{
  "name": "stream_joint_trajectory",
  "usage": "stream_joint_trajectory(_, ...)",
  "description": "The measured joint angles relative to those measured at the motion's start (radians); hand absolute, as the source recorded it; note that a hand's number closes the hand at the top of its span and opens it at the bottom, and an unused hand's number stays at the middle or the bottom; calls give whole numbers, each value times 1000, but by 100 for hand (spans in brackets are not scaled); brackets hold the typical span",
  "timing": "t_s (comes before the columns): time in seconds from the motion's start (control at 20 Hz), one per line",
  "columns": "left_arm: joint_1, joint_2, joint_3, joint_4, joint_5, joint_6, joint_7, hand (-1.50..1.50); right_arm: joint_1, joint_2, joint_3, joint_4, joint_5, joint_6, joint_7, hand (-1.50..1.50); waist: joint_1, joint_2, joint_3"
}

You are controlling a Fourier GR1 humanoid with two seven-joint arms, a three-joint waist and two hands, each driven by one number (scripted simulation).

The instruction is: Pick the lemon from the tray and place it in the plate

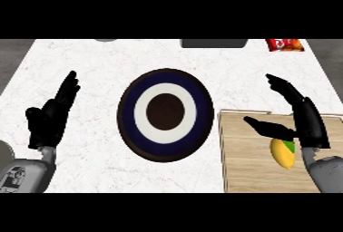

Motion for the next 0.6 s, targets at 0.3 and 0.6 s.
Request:
stream_joint_trajectory(0.3, -17, -39, -10, 46, -10, -31, -32, 0, 159, 91, 116, -17, 166, -126, -52, -150, -2, -2, 8)
stream_joint_trajectory(0.6, -33, -44, 0, 44, -19, -43, -14, 0, 265, -13, 107, -210, 337, -196, 35, -150, -8, -6, 9)
